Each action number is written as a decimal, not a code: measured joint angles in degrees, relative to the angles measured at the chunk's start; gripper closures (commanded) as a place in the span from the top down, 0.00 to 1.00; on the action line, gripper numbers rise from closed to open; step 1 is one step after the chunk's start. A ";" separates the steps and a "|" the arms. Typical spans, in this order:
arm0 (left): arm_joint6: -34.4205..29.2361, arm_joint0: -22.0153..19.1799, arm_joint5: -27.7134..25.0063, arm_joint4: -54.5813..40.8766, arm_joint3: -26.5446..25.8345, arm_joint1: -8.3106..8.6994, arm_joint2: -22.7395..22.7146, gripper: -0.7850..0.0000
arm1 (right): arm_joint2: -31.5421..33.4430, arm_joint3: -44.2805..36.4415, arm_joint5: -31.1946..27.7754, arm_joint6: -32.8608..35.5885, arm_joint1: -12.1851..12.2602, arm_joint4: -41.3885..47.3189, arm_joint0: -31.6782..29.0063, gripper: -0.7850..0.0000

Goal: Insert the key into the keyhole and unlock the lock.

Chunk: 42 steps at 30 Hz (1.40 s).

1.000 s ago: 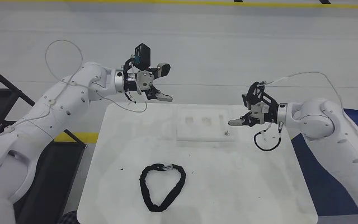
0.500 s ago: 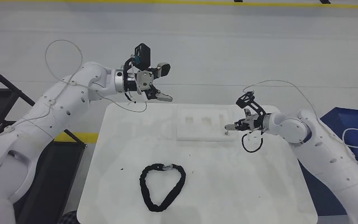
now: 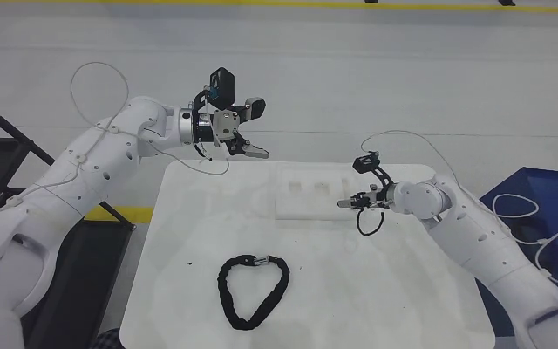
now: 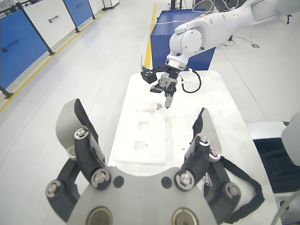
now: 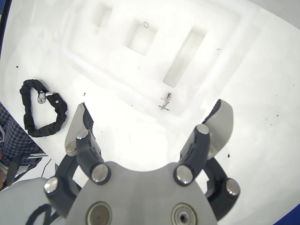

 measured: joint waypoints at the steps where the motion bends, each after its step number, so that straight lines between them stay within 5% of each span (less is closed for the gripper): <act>1: 0.00 0.00 0.00 0.00 0.00 0.00 0.00 1.00 | -0.18 0.48 0.51 0.00 -0.34 0.38 0.22 1.00; 21: 0.00 0.00 0.00 0.00 0.00 0.00 0.00 1.00 | 0.23 2.09 1.58 -2.69 -1.57 3.75 -0.05 1.00; 34: 0.00 0.00 0.00 0.00 0.00 0.00 0.00 1.00 | -3.18 -2.45 11.07 12.81 -3.33 -2.93 3.01 1.00; 42: 0.00 0.00 0.00 0.00 0.00 0.00 0.00 1.00 | -5.05 3.70 10.89 11.90 -5.95 -1.97 4.15 0.93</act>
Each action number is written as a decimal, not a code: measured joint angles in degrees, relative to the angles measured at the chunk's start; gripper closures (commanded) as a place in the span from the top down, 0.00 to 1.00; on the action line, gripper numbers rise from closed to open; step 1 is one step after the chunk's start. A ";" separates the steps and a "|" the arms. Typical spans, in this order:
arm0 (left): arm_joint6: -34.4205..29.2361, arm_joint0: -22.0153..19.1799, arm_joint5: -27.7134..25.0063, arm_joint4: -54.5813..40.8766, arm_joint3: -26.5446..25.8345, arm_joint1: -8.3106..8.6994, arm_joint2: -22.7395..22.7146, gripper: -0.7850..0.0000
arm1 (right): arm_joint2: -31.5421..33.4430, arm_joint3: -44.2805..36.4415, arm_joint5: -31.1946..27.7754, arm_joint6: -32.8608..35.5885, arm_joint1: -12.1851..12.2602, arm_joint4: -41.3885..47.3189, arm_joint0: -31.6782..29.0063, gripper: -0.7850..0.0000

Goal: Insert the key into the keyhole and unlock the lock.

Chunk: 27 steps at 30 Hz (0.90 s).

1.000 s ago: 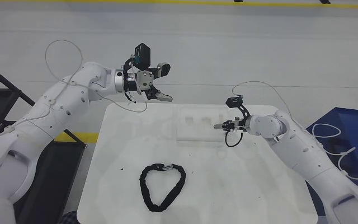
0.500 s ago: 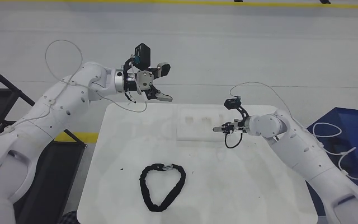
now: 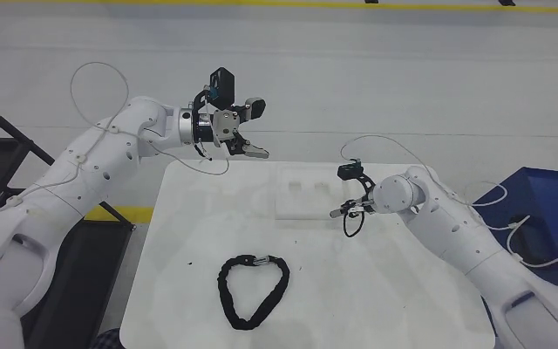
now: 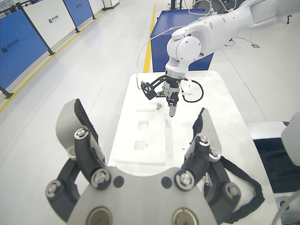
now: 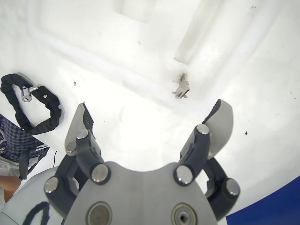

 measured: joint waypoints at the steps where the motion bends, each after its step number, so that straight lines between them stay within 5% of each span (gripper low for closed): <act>1: 0.00 0.00 0.00 0.00 0.00 0.00 0.00 1.00 | -0.15 0.77 0.00 -0.08 -0.25 -0.06 0.15 0.92; 8: 0.00 0.00 0.00 0.00 0.00 0.00 0.00 1.00 | -1.91 4.03 1.94 1.21 -2.25 -2.05 1.53 0.50; 27: 0.00 0.00 0.00 0.00 0.00 0.00 0.00 1.00 | -1.39 7.18 6.01 -1.12 -4.84 -5.64 1.70 0.27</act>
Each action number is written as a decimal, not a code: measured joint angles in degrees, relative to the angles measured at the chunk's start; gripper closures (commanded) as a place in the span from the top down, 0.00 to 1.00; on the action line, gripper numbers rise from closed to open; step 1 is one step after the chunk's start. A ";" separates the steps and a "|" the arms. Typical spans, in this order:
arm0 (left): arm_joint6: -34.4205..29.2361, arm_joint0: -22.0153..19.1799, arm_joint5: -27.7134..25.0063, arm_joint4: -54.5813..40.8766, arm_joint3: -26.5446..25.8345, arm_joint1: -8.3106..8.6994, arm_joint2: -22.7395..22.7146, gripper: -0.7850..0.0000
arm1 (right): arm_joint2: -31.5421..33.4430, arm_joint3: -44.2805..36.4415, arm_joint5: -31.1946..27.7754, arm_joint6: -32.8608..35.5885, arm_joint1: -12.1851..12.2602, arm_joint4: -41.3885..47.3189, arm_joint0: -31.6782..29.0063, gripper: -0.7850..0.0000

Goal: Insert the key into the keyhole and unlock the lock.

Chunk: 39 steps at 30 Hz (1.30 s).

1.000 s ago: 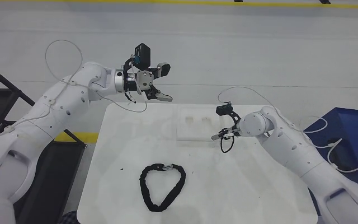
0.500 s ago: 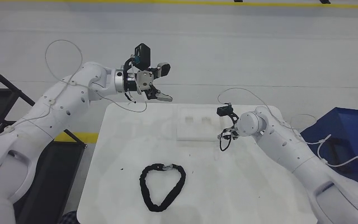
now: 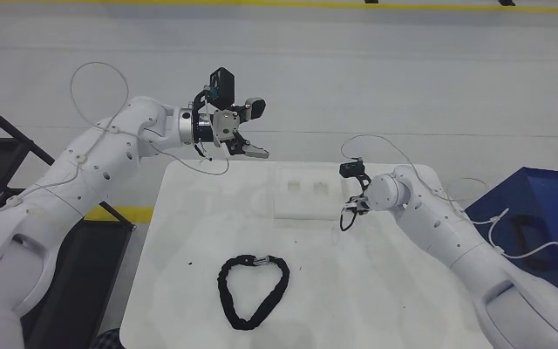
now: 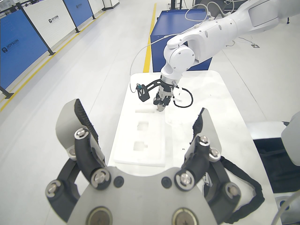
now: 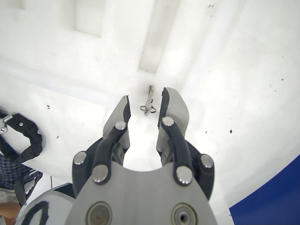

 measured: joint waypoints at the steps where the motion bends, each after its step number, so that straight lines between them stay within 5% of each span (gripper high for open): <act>1: 0.00 0.00 0.00 0.00 0.00 0.00 0.00 1.00 | 0.08 0.11 0.08 0.03 -0.08 -0.04 -0.05 0.25; 12: 0.00 0.00 0.00 0.00 0.00 0.00 0.00 1.00 | 0.79 2.25 1.10 -0.54 -1.18 -1.19 -0.59 0.00; 39: 0.00 0.00 0.00 0.00 0.00 0.00 0.00 1.00 | 6.92 -6.08 0.93 9.81 -0.20 -4.92 1.20 0.00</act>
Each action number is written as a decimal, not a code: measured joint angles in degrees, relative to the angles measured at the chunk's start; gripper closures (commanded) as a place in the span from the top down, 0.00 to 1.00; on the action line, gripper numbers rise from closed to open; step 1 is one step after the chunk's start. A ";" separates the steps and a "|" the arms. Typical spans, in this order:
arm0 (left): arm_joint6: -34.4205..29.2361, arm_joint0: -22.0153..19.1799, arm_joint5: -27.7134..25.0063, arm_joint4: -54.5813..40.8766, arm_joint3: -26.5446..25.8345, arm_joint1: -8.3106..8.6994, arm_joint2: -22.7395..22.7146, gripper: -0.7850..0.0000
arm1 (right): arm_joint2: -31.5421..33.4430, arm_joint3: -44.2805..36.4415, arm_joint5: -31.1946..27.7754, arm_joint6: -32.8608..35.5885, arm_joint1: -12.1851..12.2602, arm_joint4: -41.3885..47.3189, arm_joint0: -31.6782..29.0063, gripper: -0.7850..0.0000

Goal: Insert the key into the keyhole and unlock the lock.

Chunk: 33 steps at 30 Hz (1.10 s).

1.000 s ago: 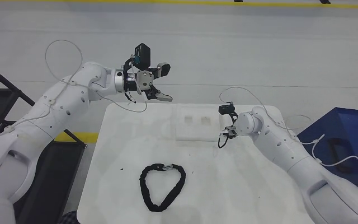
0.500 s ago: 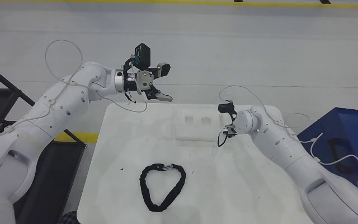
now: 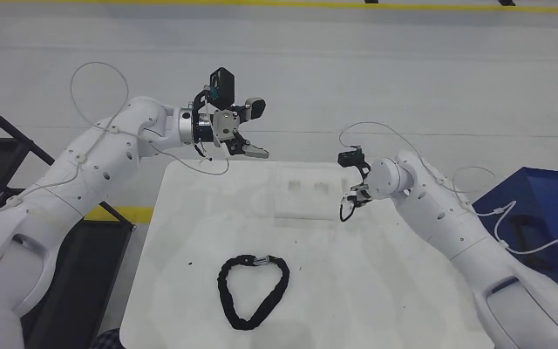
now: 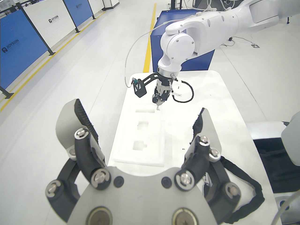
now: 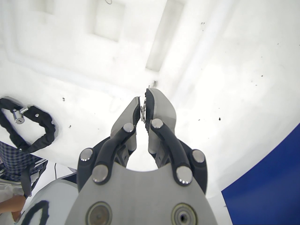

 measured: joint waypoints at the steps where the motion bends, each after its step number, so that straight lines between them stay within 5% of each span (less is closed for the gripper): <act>1: 0.00 0.00 0.00 0.00 0.00 0.00 0.00 1.00 | 0.63 -0.94 -0.26 0.31 0.22 0.31 -0.17 0.00; 24: 0.00 0.00 0.00 0.00 0.00 0.00 0.00 1.00 | 27.74 -38.34 -3.41 2.06 8.47 5.83 -14.60 0.00; 33: 0.00 0.00 0.00 0.00 0.00 0.00 0.00 1.00 | 36.42 -43.35 -5.99 -1.48 9.96 10.52 -21.08 0.00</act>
